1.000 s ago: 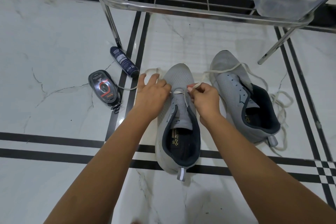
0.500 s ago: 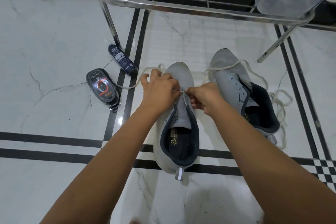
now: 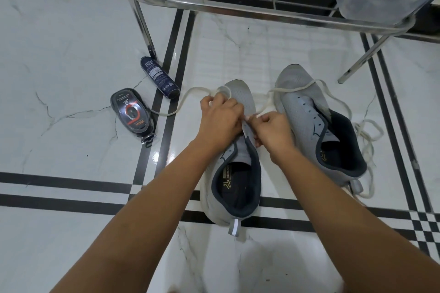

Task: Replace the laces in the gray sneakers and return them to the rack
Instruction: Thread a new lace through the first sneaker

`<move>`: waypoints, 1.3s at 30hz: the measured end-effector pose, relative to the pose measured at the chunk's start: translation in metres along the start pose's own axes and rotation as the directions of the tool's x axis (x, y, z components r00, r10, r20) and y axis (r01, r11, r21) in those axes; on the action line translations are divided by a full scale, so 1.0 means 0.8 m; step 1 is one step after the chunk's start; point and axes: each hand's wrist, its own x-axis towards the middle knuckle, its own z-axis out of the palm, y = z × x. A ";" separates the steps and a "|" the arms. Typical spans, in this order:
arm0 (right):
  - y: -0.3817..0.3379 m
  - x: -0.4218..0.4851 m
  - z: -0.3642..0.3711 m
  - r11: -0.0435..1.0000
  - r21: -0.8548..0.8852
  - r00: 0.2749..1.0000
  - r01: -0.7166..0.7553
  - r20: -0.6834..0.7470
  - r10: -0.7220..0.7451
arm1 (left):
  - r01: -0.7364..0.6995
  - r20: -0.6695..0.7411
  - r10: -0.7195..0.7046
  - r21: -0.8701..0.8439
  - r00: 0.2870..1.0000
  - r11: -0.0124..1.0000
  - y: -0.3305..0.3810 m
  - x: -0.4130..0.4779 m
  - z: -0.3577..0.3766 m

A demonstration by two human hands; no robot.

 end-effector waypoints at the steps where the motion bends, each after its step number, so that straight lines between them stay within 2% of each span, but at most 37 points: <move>1: -0.001 -0.001 0.002 0.997 0.035 0.998 -0.065 -0.022 0.066 | -0.022 -0.054 0.024 0.035 0.998 0.999 0.001 -0.003 0.003; 3: -0.006 0.002 0.006 0.982 0.108 0.987 -0.156 -0.021 0.159 | -0.038 -0.132 0.044 0.042 0.990 0.998 -0.001 -0.008 0.013; 5: -0.013 0.006 0.009 0.976 0.091 0.980 -0.196 0.005 0.197 | -0.034 -0.175 0.034 0.001 0.984 0.999 -0.007 -0.012 0.019; 8: -0.028 0.011 0.010 0.972 -0.006 0.971 -0.233 0.043 0.233 | -0.031 -0.190 0.020 -0.057 0.981 0.998 -0.011 -0.013 0.018; 11: -0.046 0.015 0.013 0.949 -0.075 0.947 -0.307 0.078 0.313 | -0.043 -0.217 0.032 -0.043 0.976 0.998 -0.010 -0.016 0.018; 17: -0.067 0.019 0.020 0.890 -0.038 0.887 -0.454 0.082 0.455 | -0.060 -0.233 0.051 -0.030 0.971 0.998 -0.011 -0.016 0.017; 20: -0.060 0.014 0.026 0.929 -0.019 0.928 -0.371 0.022 0.371 | 0.058 -0.095 -0.073 -0.155 0.993 0.986 -0.009 -0.018 0.010; 22: -0.045 0.006 0.026 0.979 -0.061 0.980 -0.197 -0.011 0.197 | 0.235 0.037 -0.237 -0.339 0.971 0.911 -0.008 -0.024 0.006; 25: -0.022 -0.003 0.018 0.990 -0.134 0.999 0.037 0.033 -0.033 | 0.334 0.124 -0.318 -0.529 0.940 0.780 -0.011 -0.026 -0.002; 27: -0.011 -0.003 0.014 0.996 -0.053 0.997 0.065 0.053 -0.062 | 0.353 0.140 -0.366 -0.701 0.920 0.619 -0.014 -0.027 -0.009; 29: -0.007 0.000 0.012 0.999 0.040 0.999 0.032 0.042 -0.033 | 0.327 0.090 -0.477 -0.836 0.874 0.440 -0.018 -0.032 -0.019; 30: -0.008 0.000 0.012 0.996 0.088 0.999 0.006 0.041 -0.010 | 0.311 0.042 -0.543 -0.855 0.838 0.414 -0.021 -0.036 -0.023; 31: -0.008 -0.001 0.012 0.991 0.133 0.999 -0.021 0.047 0.015 | 0.326 -0.003 -0.599 -0.836 0.801 0.440 -0.025 -0.042 -0.026; 33: -0.011 -0.002 0.010 0.980 0.191 0.997 -0.052 0.064 0.040 | 0.454 -0.047 -0.667 -0.697 0.743 0.555 -0.030 -0.053 -0.031; 35: -0.013 -0.002 0.010 0.980 0.188 0.997 -0.064 0.059 0.054 | 0.573 -0.055 -0.668 -0.464 0.742 0.675 -0.027 -0.063 -0.034; 36: -0.012 0.000 0.012 0.983 0.171 0.997 -0.071 0.040 0.065 | 0.588 -0.043 -0.652 -0.390 0.757 0.708 -0.022 -0.066 -0.035; 37: -0.011 0.002 0.015 0.984 0.157 0.997 -0.077 0.017 0.076 | 0.594 0.004 -0.649 -0.406 0.761 0.694 -0.017 -0.065 -0.034; 38: -0.011 0.003 0.018 0.985 0.152 0.996 -0.084 -0.011 0.087 | 0.613 0.085 -0.664 -0.486 0.743 0.623 -0.012 -0.062 -0.032; 39: -0.009 0.005 0.021 0.985 0.149 0.995 -0.089 -0.036 0.096 | 0.656 0.205 -0.694 -0.584 0.690 0.479 -0.009 -0.055 -0.033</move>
